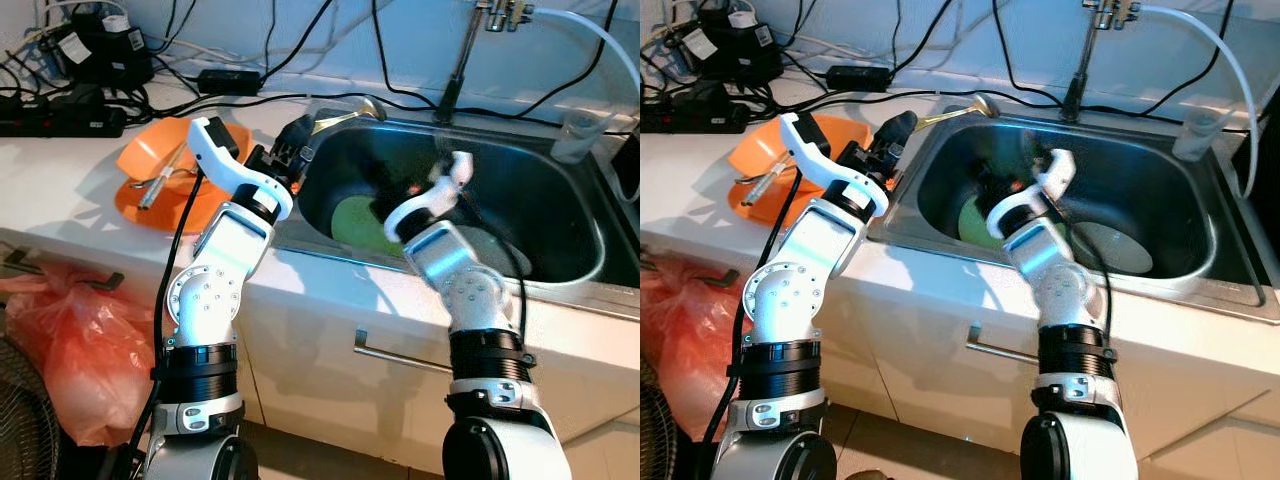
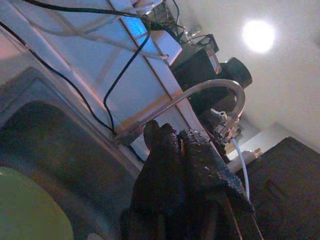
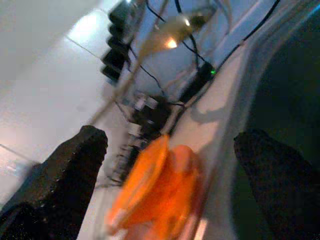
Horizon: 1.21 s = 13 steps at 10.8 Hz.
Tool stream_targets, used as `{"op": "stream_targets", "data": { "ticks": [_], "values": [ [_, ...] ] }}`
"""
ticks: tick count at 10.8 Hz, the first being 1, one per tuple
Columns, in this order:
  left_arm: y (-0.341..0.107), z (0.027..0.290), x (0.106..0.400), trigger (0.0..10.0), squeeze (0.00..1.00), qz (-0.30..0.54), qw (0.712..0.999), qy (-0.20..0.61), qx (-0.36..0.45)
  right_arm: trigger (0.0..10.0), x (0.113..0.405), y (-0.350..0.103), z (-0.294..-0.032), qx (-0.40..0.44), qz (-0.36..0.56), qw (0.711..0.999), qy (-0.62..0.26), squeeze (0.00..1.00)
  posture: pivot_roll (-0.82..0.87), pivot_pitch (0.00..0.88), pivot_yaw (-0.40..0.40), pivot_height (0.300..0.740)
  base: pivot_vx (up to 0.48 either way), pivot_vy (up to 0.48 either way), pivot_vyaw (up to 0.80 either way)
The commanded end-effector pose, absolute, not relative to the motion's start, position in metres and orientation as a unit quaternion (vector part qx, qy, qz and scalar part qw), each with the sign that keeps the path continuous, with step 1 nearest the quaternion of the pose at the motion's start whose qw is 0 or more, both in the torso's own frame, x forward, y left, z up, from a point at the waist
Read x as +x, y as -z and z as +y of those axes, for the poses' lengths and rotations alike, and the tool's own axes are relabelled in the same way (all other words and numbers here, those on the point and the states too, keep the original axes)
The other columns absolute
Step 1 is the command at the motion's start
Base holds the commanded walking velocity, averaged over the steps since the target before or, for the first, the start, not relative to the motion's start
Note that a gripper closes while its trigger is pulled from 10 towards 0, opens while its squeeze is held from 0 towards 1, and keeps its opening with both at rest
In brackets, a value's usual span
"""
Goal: Kitchen organization
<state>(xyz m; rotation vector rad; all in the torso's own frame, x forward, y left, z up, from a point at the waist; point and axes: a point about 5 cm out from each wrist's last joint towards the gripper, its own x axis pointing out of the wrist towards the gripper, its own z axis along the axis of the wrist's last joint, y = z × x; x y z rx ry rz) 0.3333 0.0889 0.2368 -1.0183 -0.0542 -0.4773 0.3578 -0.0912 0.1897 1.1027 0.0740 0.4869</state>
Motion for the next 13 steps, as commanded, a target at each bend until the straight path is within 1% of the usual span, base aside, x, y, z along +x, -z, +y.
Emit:
{"op": "stream_targets", "data": {
  "ticks": [1,4,6,8,9,13],
  "values": [
    [-0.238,0.072,0.331,0.0,0.00,-0.016,0.823,0.248,-0.512,10.0,0.356,-0.211,-0.066,0.562,0.016,0.779,-0.277,0.00,0.07,0.000,-0.006,0.740,0.000,0.000,0.00],
    [-0.236,0.069,0.330,0.0,0.00,-0.010,0.817,0.251,-0.520,10.0,0.354,-0.216,-0.063,0.597,0.012,0.745,-0.297,0.00,0.07,0.000,-0.007,0.740,0.000,0.000,0.00],
    [-0.236,0.060,0.326,0.0,0.00,0.002,0.800,0.269,-0.536,10.0,0.354,-0.218,-0.059,0.618,0.016,0.723,-0.307,0.00,0.07,0.000,-0.007,0.740,0.000,0.000,0.00],
    [-0.237,0.055,0.323,0.0,0.00,0.007,0.791,0.284,-0.541,10.0,0.356,-0.220,-0.056,0.623,0.015,0.717,-0.312,0.00,0.07,0.000,-0.005,0.740,0.000,0.000,0.00],
    [-0.239,0.048,0.319,0.0,0.00,0.016,0.782,0.298,-0.548,10.0,0.357,-0.225,-0.054,0.625,0.010,0.711,-0.322,0.00,0.07,0.000,-0.005,0.740,0.000,0.000,0.00],
    [-0.236,0.041,0.312,0.0,0.00,0.033,0.772,0.312,-0.553,10.0,0.362,-0.237,-0.052,0.622,-0.007,0.705,-0.341,0.00,0.07,0.000,-0.006,0.740,0.000,0.000,0.00]
  ]
}}
